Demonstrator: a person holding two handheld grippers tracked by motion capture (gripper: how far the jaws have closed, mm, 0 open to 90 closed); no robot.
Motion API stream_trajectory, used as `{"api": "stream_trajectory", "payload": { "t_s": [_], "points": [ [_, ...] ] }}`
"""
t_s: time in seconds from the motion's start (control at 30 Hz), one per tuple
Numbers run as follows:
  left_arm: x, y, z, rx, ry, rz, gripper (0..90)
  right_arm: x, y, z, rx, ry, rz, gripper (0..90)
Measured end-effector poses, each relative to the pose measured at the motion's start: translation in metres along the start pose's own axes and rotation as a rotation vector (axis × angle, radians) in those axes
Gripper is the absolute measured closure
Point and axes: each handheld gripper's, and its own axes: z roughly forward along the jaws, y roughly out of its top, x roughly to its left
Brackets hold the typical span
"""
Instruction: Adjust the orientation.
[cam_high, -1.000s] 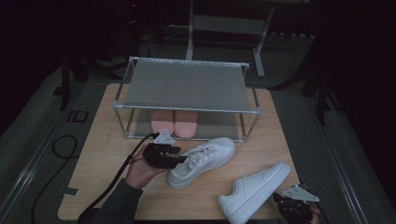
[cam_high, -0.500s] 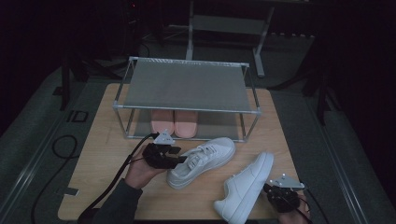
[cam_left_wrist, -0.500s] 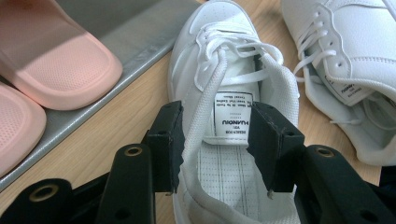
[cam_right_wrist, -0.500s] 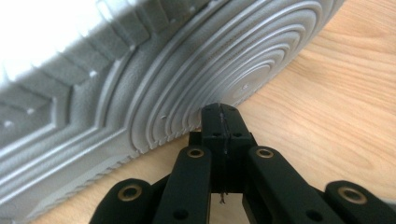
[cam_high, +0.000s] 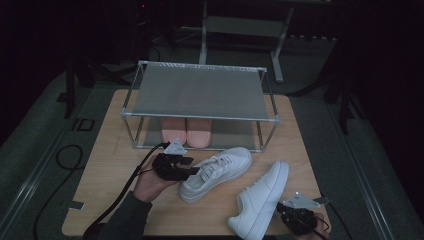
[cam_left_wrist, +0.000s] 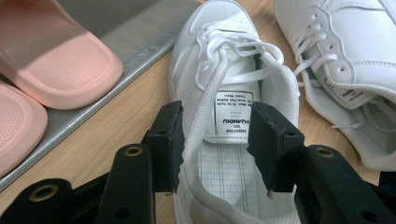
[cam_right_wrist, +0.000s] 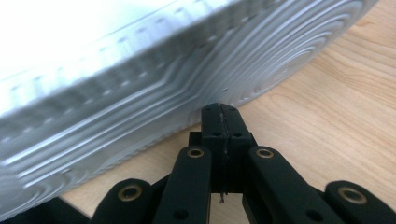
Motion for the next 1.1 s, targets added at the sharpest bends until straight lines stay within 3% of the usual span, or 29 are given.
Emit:
{"api": "stream_trajectory", "payload": {
  "t_s": [0.17, 0.33, 0.7, 0.9, 1.0, 1.1],
  "points": [
    [0.0, 0.0, 0.0, 0.0, -0.003, -0.002, 55.2, 0.001, 0.003, 0.0, 0.013, 0.016, -0.012, 90.0],
    [0.0, 0.0, 0.0, 0.0, -0.002, 0.0, 55.2, 0.01, 0.011, 0.008, -0.009, 0.069, -0.033, 90.0],
    [0.002, 0.0, -0.002, -0.002, 0.003, -0.002, 55.2, 0.02, 0.026, 0.019, -0.04, 0.098, -0.052, 90.0],
    [0.003, -0.001, -0.005, -0.011, 0.004, -0.009, 55.2, 0.012, 0.027, 0.006, -0.078, 0.065, -0.039, 90.0],
    [0.003, -0.001, -0.005, -0.012, -0.002, -0.01, 55.2, -0.005, 0.033, -0.016, -0.157, 0.006, 0.006, 90.0],
    [0.002, -0.001, -0.004, -0.016, -0.01, -0.01, 55.2, -0.015, 0.039, -0.023, -0.186, -0.028, 0.026, 90.0]
  ]
}}
